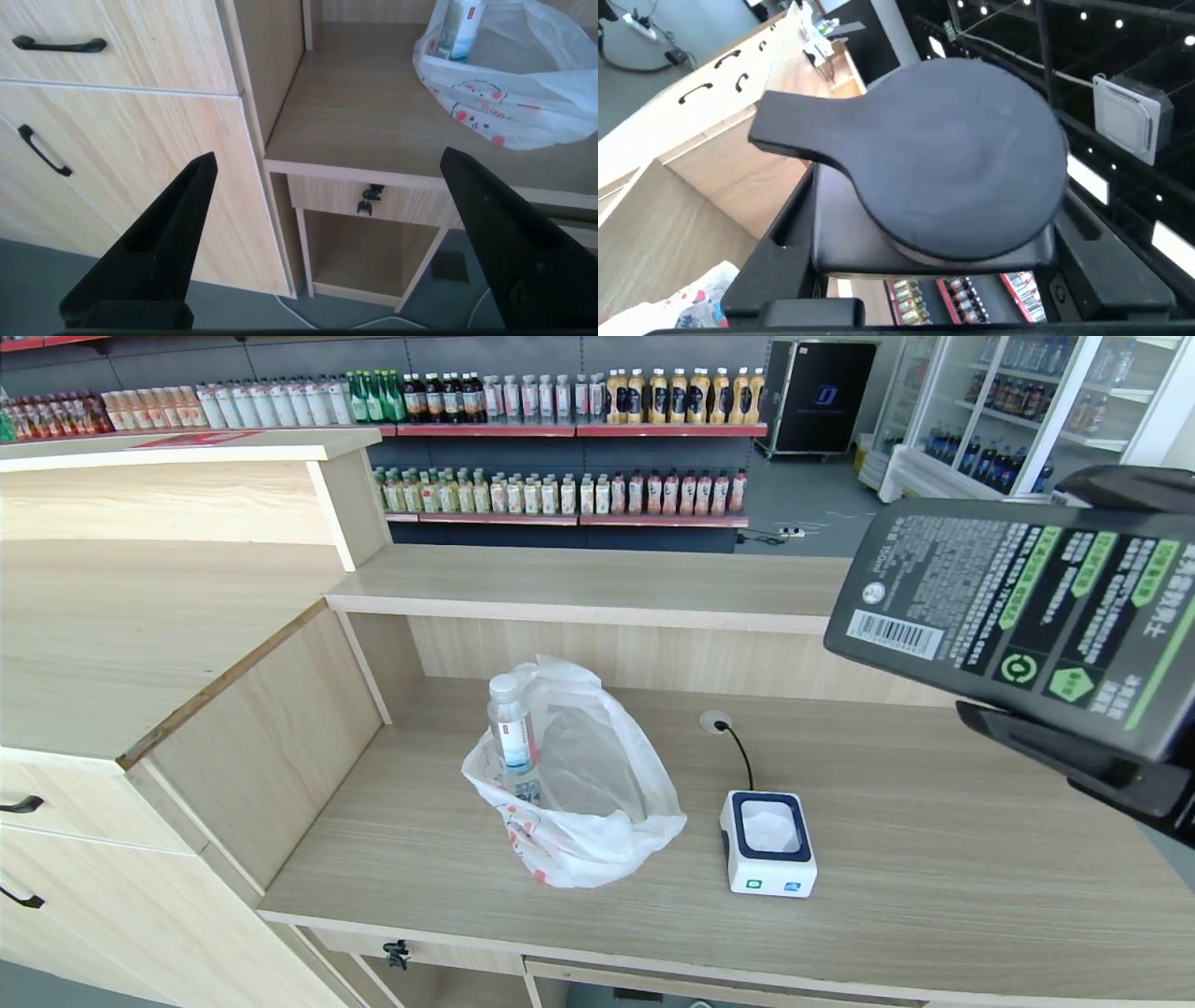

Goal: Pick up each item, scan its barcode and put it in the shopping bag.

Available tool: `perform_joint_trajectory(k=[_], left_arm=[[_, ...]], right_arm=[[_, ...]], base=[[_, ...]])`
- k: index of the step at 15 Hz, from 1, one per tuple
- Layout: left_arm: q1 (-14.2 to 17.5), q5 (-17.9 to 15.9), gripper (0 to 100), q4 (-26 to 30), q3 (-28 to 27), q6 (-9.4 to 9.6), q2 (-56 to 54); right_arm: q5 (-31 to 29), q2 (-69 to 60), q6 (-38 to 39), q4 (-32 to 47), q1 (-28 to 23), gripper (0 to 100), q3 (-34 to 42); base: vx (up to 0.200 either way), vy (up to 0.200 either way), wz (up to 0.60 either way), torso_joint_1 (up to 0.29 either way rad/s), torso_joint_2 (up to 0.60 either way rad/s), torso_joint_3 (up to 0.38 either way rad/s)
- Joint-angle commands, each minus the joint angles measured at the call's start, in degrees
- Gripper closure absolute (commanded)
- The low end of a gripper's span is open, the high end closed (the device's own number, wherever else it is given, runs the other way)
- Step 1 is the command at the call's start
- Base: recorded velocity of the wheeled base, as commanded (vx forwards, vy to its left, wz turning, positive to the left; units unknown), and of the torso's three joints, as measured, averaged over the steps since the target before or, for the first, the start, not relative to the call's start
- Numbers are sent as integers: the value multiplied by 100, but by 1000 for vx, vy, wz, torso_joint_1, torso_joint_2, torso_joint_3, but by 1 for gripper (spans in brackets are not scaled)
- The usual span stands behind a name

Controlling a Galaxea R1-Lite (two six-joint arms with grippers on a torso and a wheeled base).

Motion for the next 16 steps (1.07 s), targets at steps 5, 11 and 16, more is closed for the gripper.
perform_joint_trajectory(k=[5, 11, 16], left_arm=[[2, 2, 0, 2, 0, 4, -2], [2, 2, 0, 2, 0, -4, -2], [2, 2, 0, 2, 0, 4, 6]], right_arm=[[-266, 59, -793, 62, 1138, 100, 299], [-943, 402, -714, 62, 945, 100, 79], [-969, 1167, -784, -579, 1006, 100, 18]], base=[[0, 0, 0, 0, 0, 0], [0, 0, 0, 0, 0, 0], [0, 0, 0, 0, 0, 0]])
